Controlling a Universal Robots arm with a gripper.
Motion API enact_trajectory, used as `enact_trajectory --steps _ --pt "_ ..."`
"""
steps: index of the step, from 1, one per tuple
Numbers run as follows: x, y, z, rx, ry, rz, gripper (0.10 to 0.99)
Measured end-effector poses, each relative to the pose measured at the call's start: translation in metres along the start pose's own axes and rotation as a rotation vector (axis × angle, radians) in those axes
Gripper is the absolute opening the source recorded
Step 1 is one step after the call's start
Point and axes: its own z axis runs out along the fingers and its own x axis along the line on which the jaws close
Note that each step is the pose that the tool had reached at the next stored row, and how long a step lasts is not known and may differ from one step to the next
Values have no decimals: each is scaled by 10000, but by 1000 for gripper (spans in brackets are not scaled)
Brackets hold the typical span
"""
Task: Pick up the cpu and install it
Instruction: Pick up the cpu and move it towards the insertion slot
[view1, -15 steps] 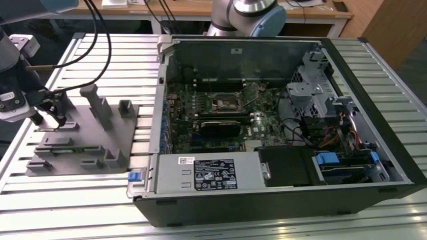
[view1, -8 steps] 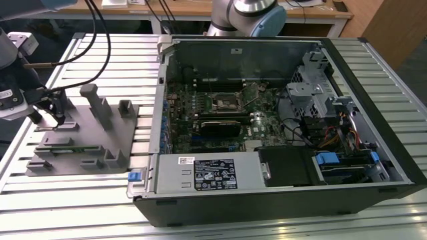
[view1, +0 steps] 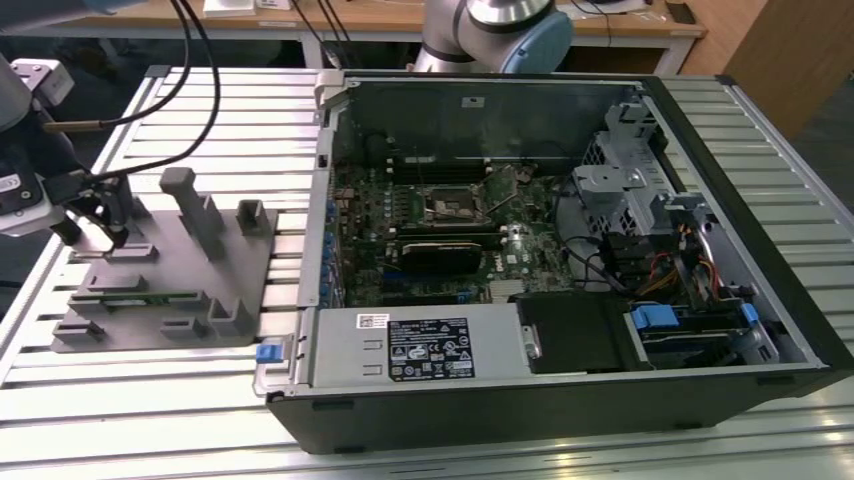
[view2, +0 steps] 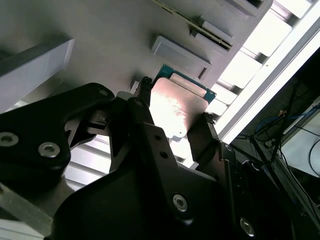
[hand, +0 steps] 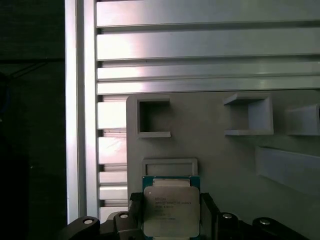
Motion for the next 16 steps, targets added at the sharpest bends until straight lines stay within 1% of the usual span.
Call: enact_trajectory --steps 16 --pt "1 4 -93 0 1 0 541"
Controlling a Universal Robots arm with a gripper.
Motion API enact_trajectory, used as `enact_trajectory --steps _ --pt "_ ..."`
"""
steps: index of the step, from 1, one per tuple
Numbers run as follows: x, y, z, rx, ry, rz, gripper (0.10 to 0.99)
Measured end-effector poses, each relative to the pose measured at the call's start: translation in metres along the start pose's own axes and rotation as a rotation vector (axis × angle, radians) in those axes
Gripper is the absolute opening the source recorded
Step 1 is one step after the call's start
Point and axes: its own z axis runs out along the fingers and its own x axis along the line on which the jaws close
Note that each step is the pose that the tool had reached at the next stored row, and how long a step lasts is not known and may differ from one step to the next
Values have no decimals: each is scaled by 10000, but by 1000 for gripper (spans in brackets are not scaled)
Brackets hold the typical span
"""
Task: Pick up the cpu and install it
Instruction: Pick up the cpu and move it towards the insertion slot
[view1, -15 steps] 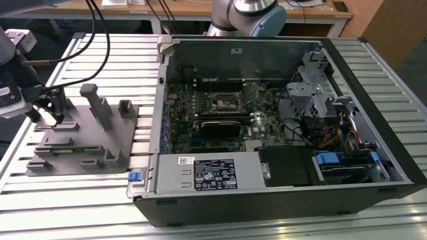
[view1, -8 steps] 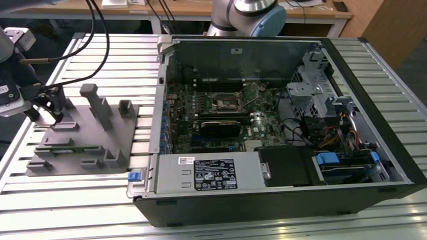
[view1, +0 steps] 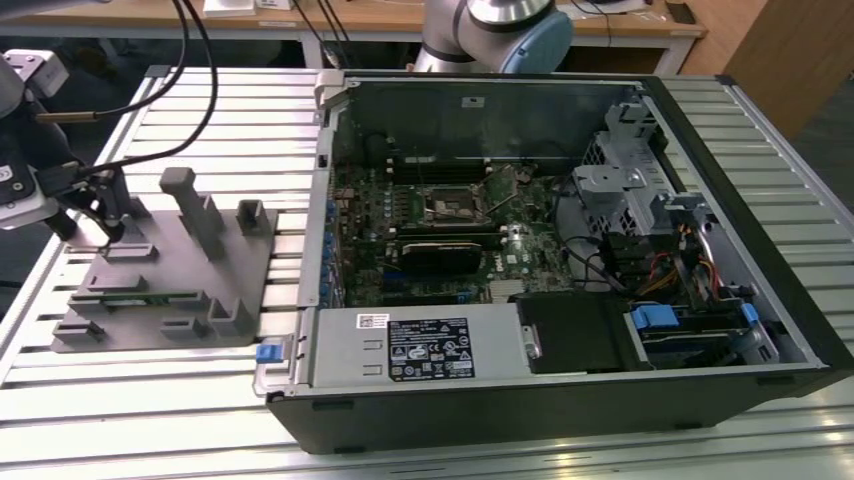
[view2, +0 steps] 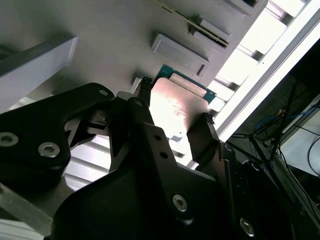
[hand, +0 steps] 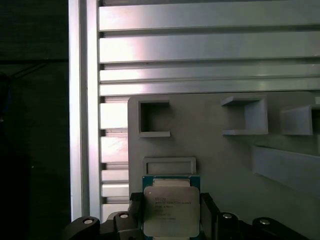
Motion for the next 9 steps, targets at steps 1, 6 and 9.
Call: enact_trajectory --steps 1,6,9 --pt "0 0 -5 0 -1 0 541" --pt "1 2 -34 0 0 0 541" --pt "1 3 -51 0 -1 0 541"
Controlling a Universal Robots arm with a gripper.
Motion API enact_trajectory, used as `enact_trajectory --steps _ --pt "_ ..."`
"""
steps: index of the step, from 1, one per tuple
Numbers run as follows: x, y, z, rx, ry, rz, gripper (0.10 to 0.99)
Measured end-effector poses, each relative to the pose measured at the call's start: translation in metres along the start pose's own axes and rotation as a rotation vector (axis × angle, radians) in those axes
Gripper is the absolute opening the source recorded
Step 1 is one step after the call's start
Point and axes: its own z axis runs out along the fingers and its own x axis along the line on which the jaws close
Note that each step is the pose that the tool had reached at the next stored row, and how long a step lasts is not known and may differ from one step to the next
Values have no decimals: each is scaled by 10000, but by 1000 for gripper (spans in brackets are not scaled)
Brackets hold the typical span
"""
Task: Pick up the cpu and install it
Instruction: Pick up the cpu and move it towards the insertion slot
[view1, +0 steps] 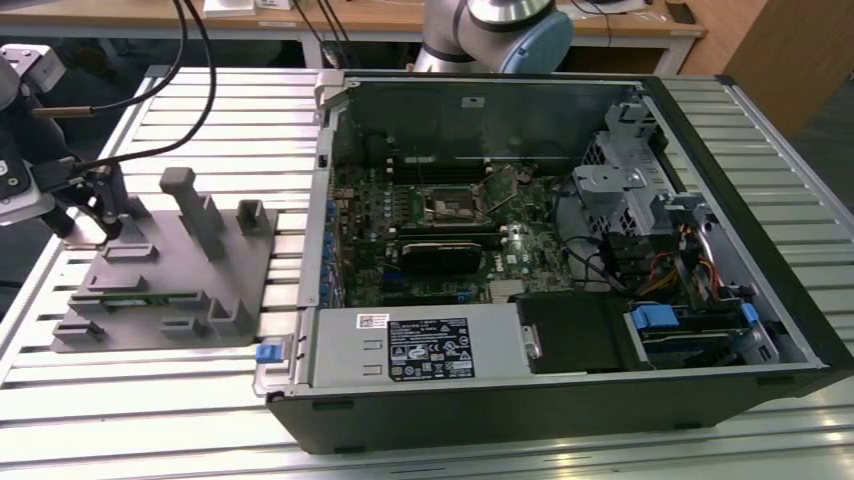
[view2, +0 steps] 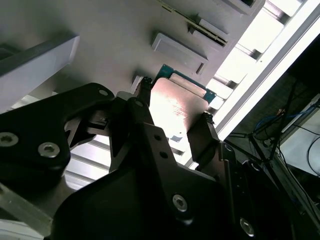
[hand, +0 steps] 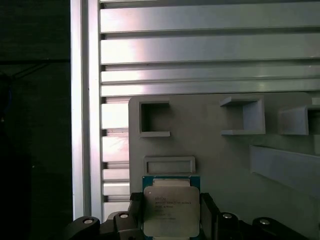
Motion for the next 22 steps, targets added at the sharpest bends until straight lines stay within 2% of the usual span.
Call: enact_trajectory --steps 22 --pt "2 7 -120 0 0 0 541"
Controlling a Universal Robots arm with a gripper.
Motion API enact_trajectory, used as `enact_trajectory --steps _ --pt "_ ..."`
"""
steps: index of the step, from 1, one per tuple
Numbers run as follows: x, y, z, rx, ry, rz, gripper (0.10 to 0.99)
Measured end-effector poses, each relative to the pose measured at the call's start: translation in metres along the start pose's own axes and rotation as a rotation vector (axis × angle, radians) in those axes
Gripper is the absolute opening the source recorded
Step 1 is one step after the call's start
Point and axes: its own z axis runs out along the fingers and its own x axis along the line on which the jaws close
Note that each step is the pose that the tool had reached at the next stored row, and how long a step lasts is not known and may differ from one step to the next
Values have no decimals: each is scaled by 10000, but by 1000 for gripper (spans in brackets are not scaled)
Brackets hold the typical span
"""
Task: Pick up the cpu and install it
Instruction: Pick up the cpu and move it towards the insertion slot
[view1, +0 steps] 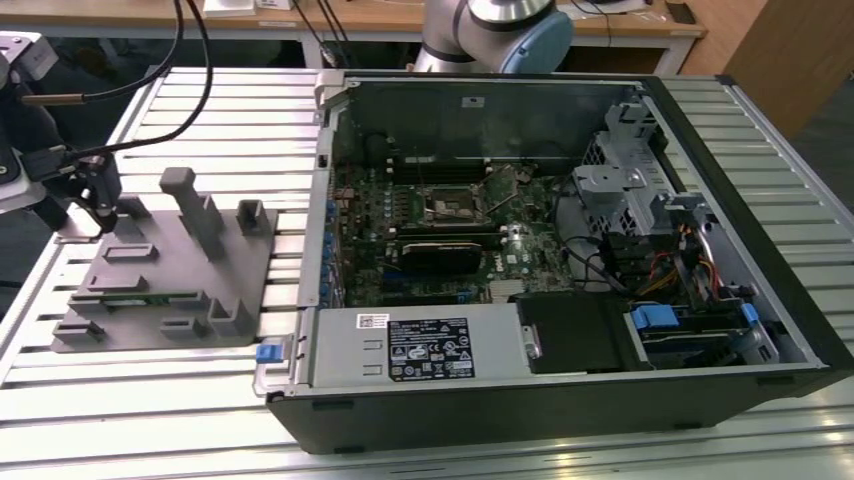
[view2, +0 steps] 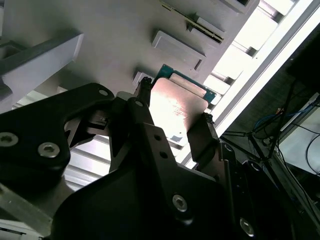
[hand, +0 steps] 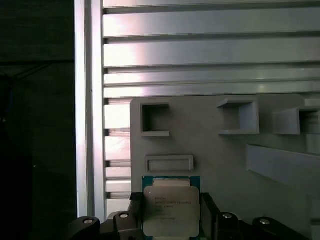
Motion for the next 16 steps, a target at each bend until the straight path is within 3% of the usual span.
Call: enact_trajectory --steps 16 --pt "1 4 -80 1 1 0 541"
